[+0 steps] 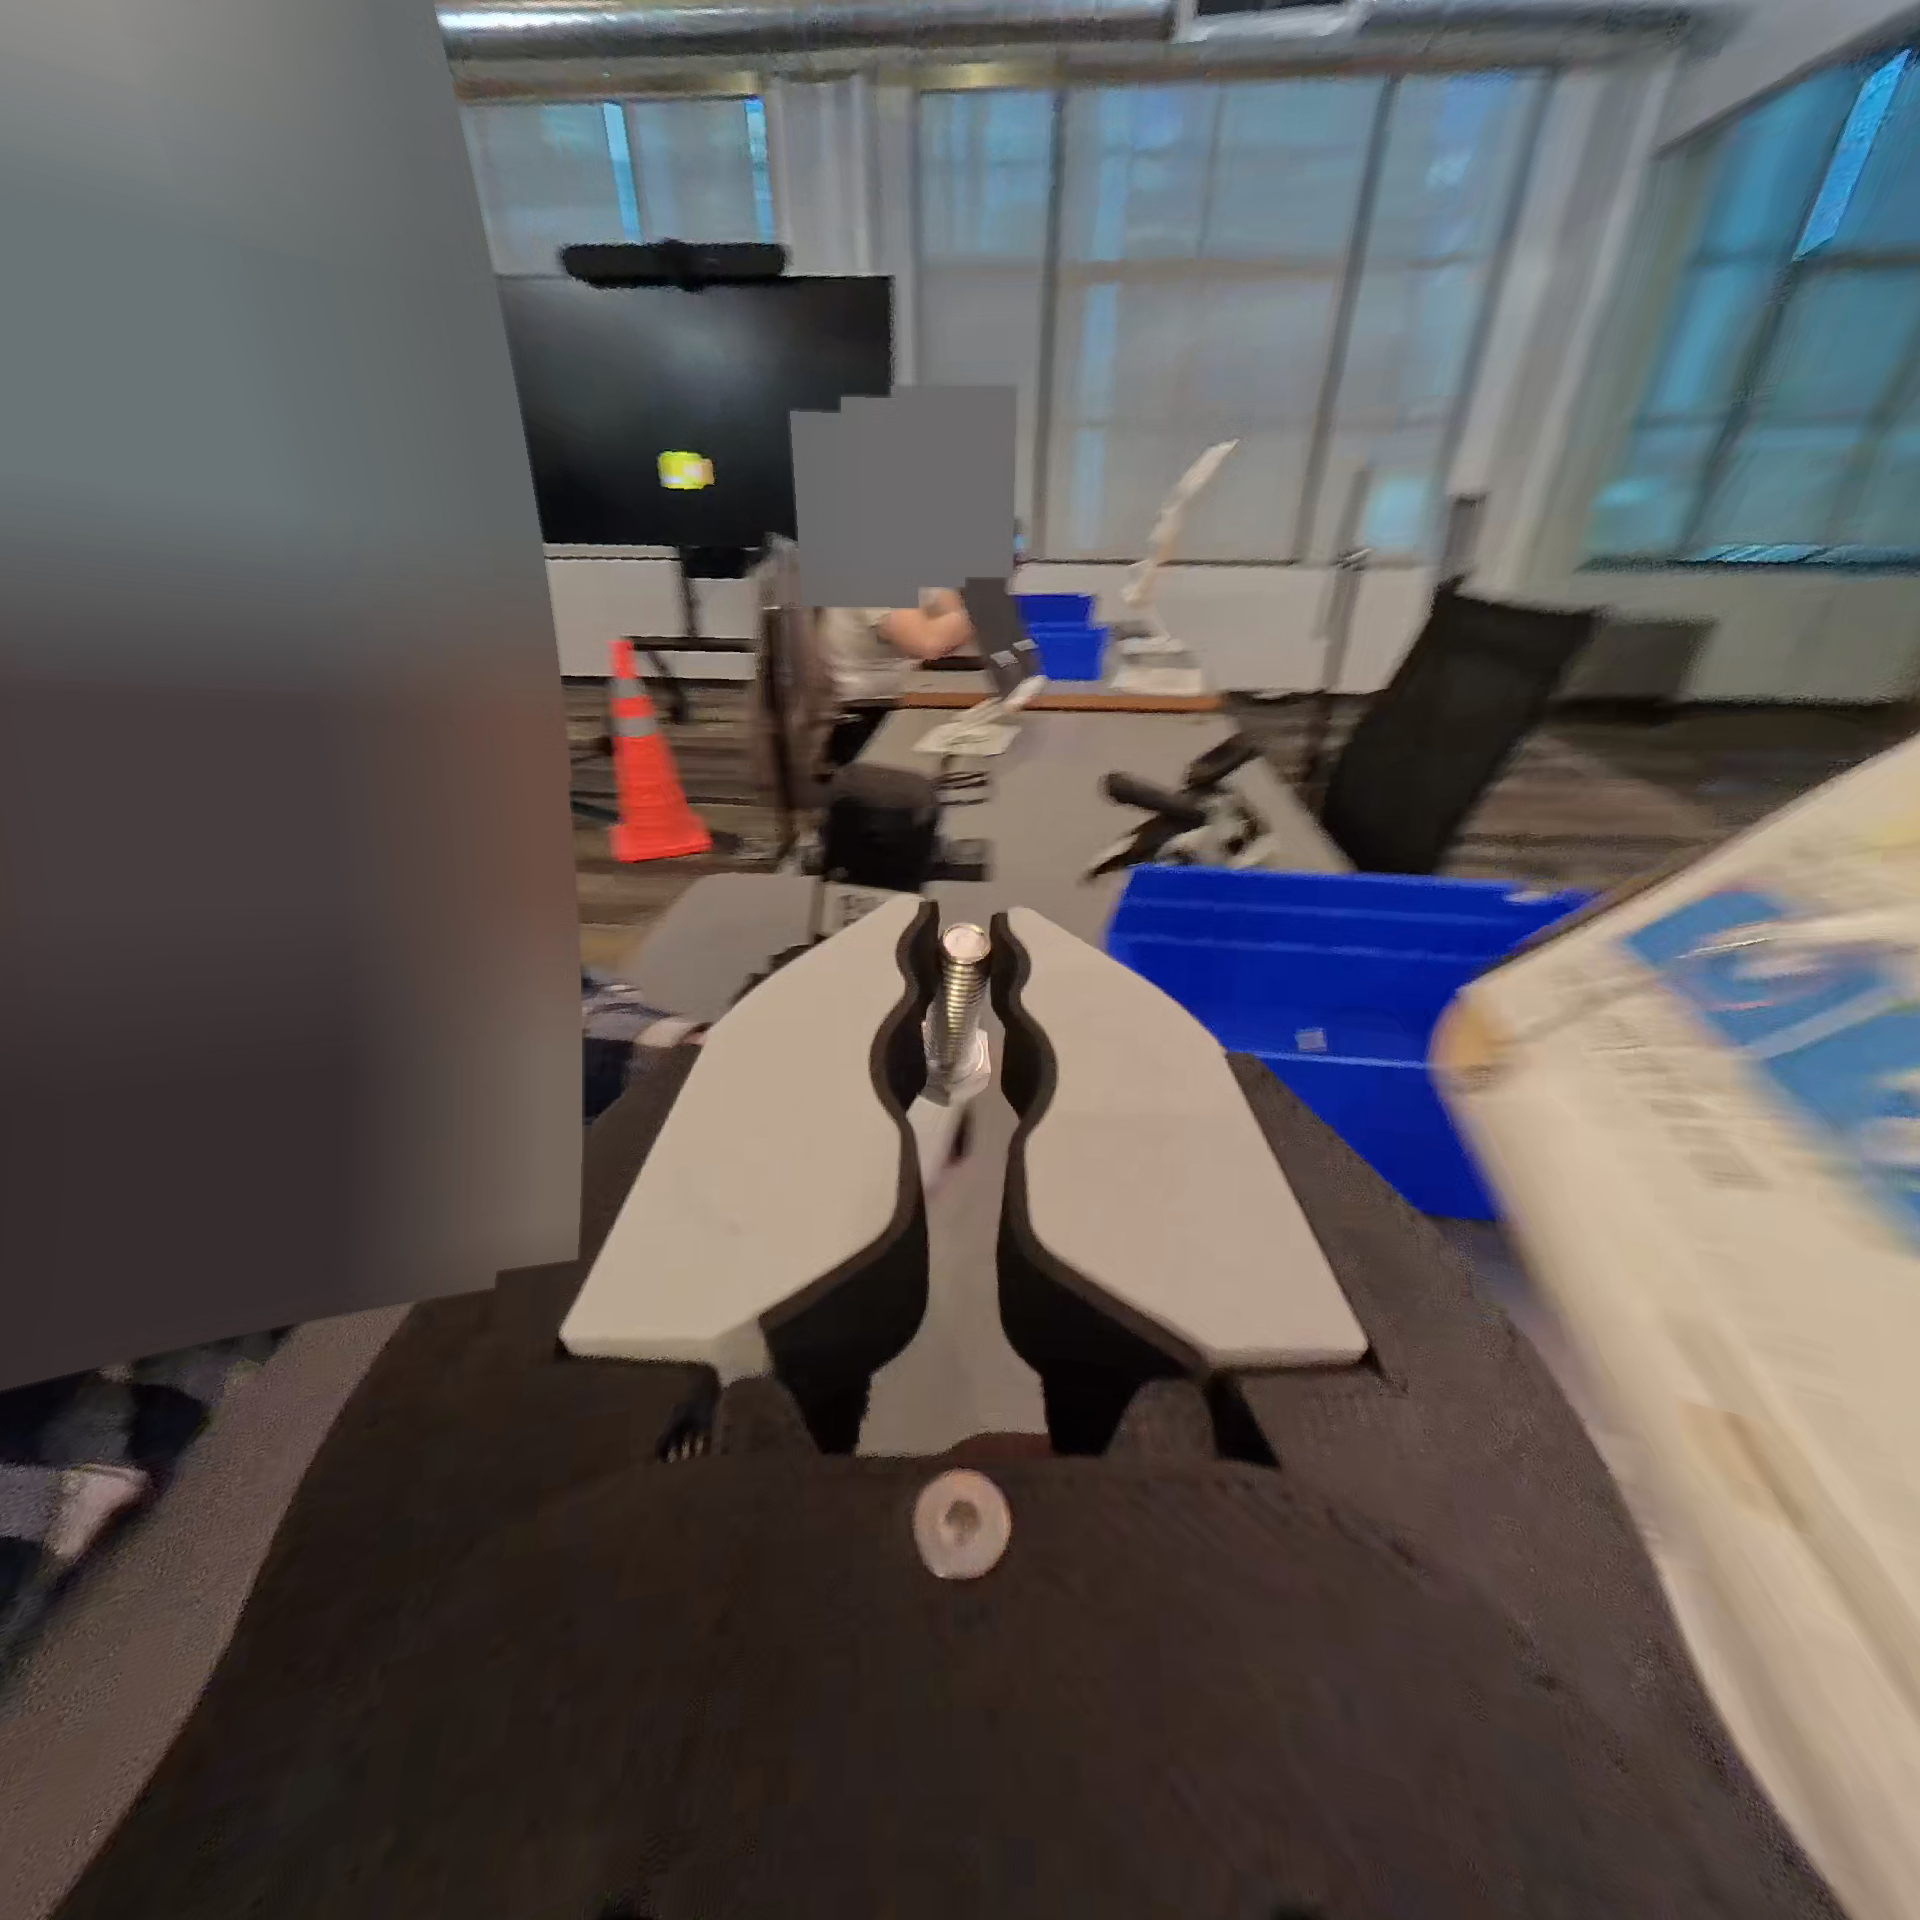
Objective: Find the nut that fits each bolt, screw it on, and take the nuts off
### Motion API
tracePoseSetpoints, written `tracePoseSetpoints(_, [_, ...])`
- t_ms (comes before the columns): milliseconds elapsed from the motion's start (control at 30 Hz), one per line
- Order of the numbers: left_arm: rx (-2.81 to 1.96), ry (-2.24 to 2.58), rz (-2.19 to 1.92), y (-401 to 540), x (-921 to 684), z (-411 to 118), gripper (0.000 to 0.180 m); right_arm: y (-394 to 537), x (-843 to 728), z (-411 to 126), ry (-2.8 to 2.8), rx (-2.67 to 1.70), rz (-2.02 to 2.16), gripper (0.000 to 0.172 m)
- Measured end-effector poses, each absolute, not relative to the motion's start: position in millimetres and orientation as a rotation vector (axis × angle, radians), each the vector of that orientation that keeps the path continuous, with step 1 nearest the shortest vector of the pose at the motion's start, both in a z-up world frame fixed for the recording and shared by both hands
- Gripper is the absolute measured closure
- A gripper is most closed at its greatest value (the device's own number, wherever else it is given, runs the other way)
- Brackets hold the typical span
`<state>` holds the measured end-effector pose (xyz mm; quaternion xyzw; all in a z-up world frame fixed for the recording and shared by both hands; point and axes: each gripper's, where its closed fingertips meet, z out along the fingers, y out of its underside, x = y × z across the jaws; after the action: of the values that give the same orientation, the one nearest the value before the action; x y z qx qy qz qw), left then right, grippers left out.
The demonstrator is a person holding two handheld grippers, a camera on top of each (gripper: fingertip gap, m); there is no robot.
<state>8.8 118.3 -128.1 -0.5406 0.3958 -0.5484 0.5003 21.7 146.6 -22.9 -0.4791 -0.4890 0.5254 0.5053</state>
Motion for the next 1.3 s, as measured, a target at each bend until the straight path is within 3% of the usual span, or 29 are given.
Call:
tracePoseSetpoints(100, [-1.306,0.955,-1.266,121.5,3.3,-127.3,0.180,171.6,82.7,16.6,-1.103,-1.154,1.017,0.162])
tracePoseSetpoints(233, [-1.349,0.988,-1.199,123.3,7.4,-135.3,0.180,218.7,176.3,19.8,-0.975,-1.338,0.642,0.162])
tracePoseSetpoints(567, [-1.411,1.058,-1.138,122.3,19.0,-151.7,0.180,310.7,354.7,-90.7,-0.679,-1.871,0.211,0.162])
tracePoseSetpoints(767, [-1.430,1.056,-1.118,124.7,16.6,-154.3,0.180,333.3,373.5,-167.1,-0.675,-2.104,0.144,0.161])
tracePoseSetpoints(967, [-1.430,1.075,-1.106,121.8,18.4,-154.7,0.180,336.0,380.9,-201.4,-0.652,-2.213,0.194,0.161])
tracePoseSetpoints(1033, [-1.430,1.077,-1.105,121.6,19.1,-155.2,0.180,337.5,381.6,-203.5,-0.633,-2.222,0.201,0.155])
tracePoseSetpoints(1100, [-1.431,1.079,-1.106,121.5,19.4,-155.6,0.180,339.0,385.5,-202.9,-0.612,-2.233,0.180,0.137])
tracePoseSetpoints(1200, [-1.430,1.079,-1.101,121.3,19.4,-155.0,0.180,339.5,390.5,-188.0,-0.598,-2.190,0.138,0.141])
tracePoseSetpoints(1300, [-1.420,1.087,-1.064,121.4,17.0,-152.4,0.180,334.3,384.8,-142.0,-0.598,-2.044,0.094,0.156])
